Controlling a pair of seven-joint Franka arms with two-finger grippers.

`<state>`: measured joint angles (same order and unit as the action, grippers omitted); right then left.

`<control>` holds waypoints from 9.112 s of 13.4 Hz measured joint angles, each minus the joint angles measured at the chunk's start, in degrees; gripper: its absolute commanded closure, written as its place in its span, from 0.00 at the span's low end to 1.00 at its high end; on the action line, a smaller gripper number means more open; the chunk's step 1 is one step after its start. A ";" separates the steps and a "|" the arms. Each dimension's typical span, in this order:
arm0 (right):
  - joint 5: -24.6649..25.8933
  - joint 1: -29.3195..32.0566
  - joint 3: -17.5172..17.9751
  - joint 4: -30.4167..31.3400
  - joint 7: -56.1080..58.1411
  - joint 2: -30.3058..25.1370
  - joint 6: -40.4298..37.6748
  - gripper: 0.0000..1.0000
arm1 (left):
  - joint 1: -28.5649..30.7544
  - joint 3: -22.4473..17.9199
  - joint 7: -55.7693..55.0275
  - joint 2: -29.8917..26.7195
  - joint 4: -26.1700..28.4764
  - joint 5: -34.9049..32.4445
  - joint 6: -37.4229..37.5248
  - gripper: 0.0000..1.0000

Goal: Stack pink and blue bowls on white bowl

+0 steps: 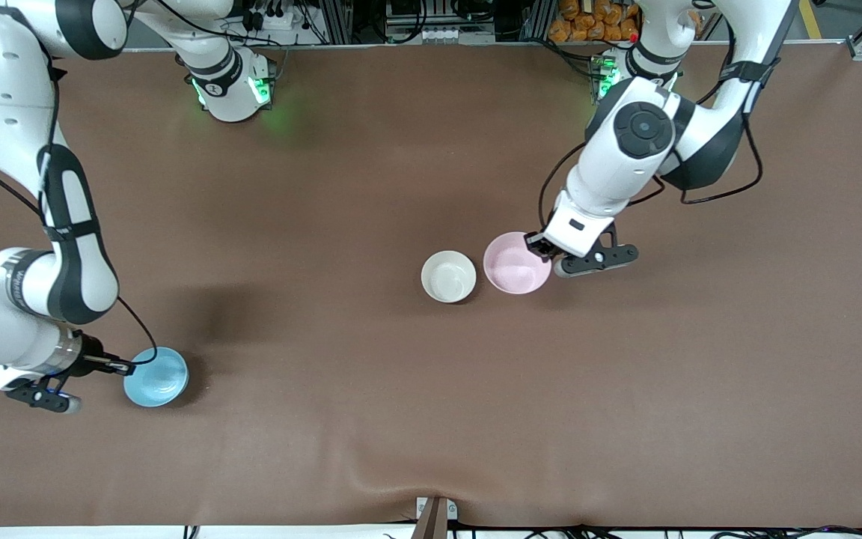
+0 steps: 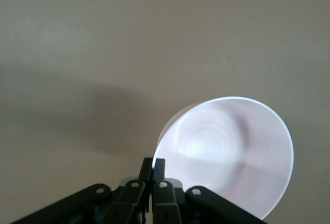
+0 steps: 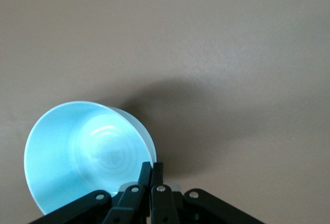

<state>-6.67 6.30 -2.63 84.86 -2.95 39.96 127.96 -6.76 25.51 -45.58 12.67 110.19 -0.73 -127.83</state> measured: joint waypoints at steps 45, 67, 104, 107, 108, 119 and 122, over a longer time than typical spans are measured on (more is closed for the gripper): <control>-0.10 -33.92 1.10 0.25 -34.74 -8.16 -11.72 1.00 | 13.59 -5.68 15.56 -3.81 -29.11 -3.73 31.69 0.00; -15.98 -48.76 2.64 11.92 -44.08 -7.53 6.75 1.00 | 2.95 -25.65 36.24 -13.18 -27.87 -2.10 44.54 0.00; -15.03 -32.44 -0.26 10.89 -18.16 -14.97 -8.02 0.00 | 2.28 -20.80 36.30 -14.19 -24.11 -2.00 39.57 0.00; -8.30 -24.35 -0.38 10.70 -7.83 -19.46 -14.19 0.00 | 2.28 -20.01 36.30 -14.68 -24.13 -2.00 39.58 0.00; -5.10 -22.22 -0.38 10.64 -6.07 -21.36 -16.01 0.00 | 2.25 -19.85 36.30 -14.68 -24.11 -2.00 39.58 0.00; 1.57 -8.33 -0.22 10.55 6.95 -37.22 -33.15 0.00 | 2.25 -19.29 36.31 -14.81 -24.66 -2.00 39.56 0.00; 3.57 -7.46 -0.11 8.20 6.99 -38.22 -39.02 0.00 | 2.41 -19.29 36.31 -15.08 -24.67 -2.00 39.56 0.00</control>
<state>-3.09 -1.16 -2.75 93.06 4.04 1.75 88.94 -4.35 6.21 -9.27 -2.40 85.52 -2.73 -88.27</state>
